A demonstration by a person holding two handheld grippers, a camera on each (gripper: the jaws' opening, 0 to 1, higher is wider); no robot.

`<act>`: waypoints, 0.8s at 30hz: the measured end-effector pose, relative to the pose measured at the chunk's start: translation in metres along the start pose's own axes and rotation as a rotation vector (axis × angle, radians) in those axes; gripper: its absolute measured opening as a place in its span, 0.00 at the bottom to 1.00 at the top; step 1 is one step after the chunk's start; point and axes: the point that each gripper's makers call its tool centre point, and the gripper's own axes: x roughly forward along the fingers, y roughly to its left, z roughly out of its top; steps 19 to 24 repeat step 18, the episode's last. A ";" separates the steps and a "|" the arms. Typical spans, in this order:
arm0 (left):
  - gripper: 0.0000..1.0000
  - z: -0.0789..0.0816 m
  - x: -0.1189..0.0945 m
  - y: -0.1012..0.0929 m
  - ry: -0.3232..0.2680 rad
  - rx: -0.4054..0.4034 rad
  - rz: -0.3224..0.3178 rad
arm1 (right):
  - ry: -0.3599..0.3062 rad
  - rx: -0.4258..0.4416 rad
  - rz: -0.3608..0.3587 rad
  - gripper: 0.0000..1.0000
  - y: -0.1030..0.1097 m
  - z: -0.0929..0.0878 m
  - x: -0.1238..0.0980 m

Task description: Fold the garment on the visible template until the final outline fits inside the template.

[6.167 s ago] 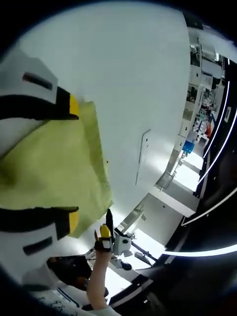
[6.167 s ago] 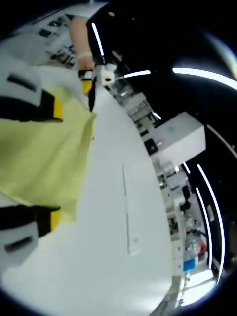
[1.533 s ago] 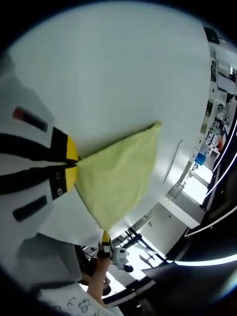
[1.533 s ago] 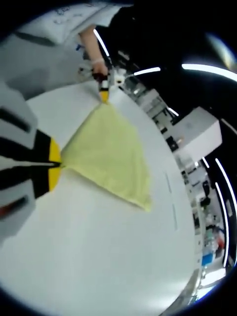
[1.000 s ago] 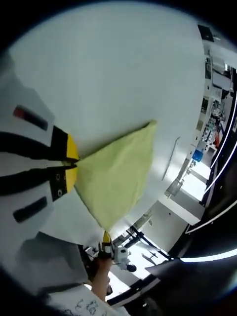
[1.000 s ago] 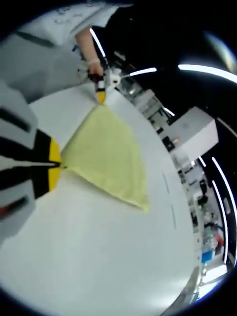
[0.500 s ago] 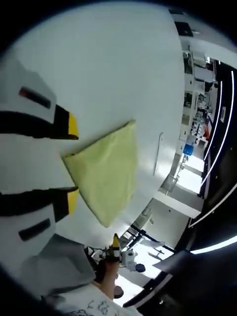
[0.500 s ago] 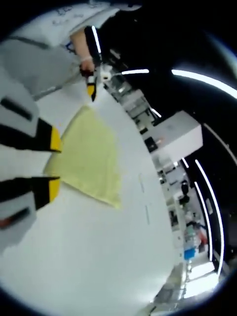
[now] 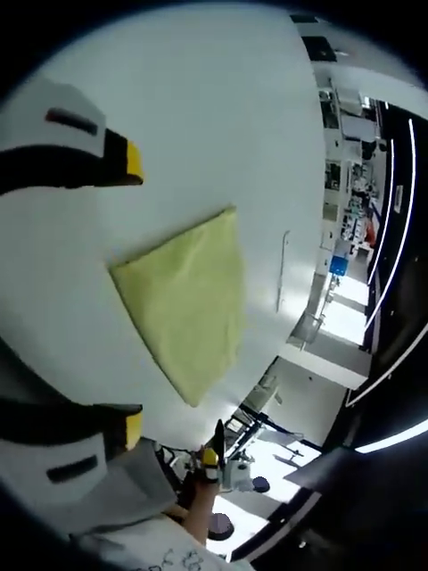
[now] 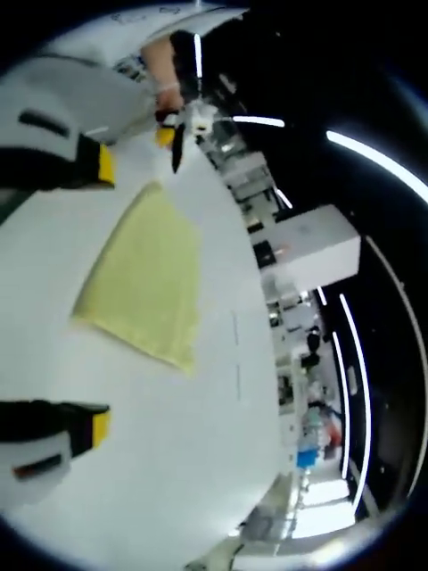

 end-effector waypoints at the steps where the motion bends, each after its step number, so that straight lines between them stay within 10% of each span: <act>1: 0.99 0.001 -0.001 0.000 -0.009 -0.003 0.000 | -0.003 0.002 -0.002 1.00 0.001 -0.001 -0.001; 24: 0.99 0.003 -0.004 0.003 -0.057 -0.028 0.010 | 0.015 0.013 -0.001 1.00 0.004 -0.015 0.001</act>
